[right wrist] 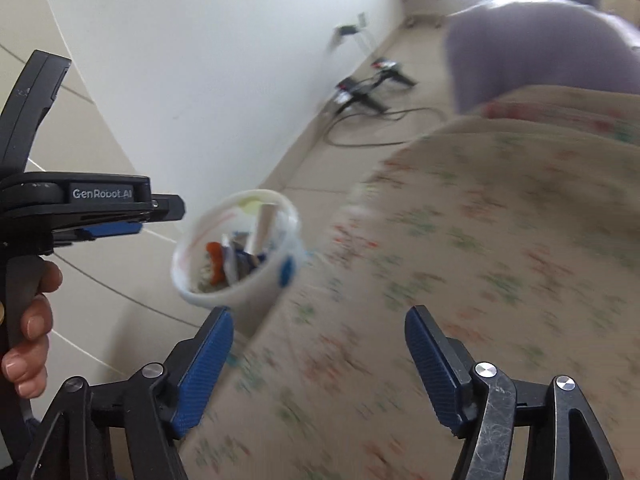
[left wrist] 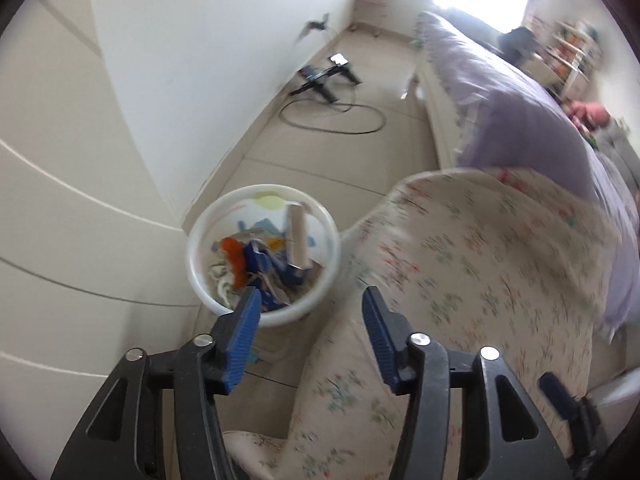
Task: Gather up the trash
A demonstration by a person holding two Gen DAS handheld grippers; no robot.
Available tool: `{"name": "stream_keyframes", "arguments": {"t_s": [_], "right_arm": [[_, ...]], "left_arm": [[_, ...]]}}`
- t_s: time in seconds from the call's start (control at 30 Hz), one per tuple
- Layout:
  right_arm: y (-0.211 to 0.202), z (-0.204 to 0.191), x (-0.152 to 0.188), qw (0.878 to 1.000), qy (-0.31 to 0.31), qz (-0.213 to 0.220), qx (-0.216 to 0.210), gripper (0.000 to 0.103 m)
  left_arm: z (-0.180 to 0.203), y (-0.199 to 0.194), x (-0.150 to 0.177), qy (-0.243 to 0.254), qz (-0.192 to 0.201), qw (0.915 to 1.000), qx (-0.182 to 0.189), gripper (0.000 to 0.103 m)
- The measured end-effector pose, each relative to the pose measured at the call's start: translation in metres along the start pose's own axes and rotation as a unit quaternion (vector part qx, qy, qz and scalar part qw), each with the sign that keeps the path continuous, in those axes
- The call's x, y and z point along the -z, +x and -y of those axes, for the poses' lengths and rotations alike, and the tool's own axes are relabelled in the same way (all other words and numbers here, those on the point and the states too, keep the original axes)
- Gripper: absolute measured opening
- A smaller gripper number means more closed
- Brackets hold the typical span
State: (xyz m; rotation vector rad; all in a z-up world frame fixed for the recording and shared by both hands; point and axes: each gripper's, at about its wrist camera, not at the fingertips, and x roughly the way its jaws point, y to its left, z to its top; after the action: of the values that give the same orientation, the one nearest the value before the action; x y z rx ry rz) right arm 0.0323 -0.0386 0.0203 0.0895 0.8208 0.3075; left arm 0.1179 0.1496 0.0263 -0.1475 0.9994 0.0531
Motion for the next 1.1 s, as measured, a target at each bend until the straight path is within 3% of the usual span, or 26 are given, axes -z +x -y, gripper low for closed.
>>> {"name": "stream_keyframes", "arguments": {"t_s": [0.13, 0.27, 0.37, 0.5, 0.67, 0.8, 1.1], "right_arm": [[-0.060, 0.029, 0.030, 0.999, 0.020, 0.023, 0.028, 0.076], [-0.110, 0.043, 0.051, 0.997, 0.023, 0.055, 0.052, 0.081], [-0.138, 0.049, 0.060, 0.995, 0.019, 0.077, 0.064, 0.084], [-0.168, 0.047, 0.064, 0.993, 0.016, 0.102, 0.061, 0.091], [-0.187, 0.041, 0.067, 0.990, 0.006, 0.127, 0.065, 0.102], [-0.190, 0.040, 0.069, 0.989, 0.007, 0.132, 0.069, 0.103], [-0.189, 0.041, 0.071, 0.988, 0.014, 0.133, 0.076, 0.103]], "left_arm": [[0.035, -0.040, 0.047, 0.031, 0.023, 0.9992, -0.004, 0.067], [0.062, -0.094, 0.084, 0.068, 0.080, 0.9941, -0.026, 0.070], [0.071, -0.128, 0.109, 0.069, 0.103, 0.9920, -0.022, 0.082], [0.076, -0.160, 0.131, 0.066, 0.116, 0.9909, -0.019, 0.082], [0.086, -0.193, 0.149, 0.080, 0.139, 0.9862, -0.040, 0.084], [0.087, -0.207, 0.155, 0.082, 0.157, 0.9827, -0.053, 0.088], [0.093, -0.202, 0.158, 0.087, 0.144, 0.9846, -0.046, 0.088]]}}
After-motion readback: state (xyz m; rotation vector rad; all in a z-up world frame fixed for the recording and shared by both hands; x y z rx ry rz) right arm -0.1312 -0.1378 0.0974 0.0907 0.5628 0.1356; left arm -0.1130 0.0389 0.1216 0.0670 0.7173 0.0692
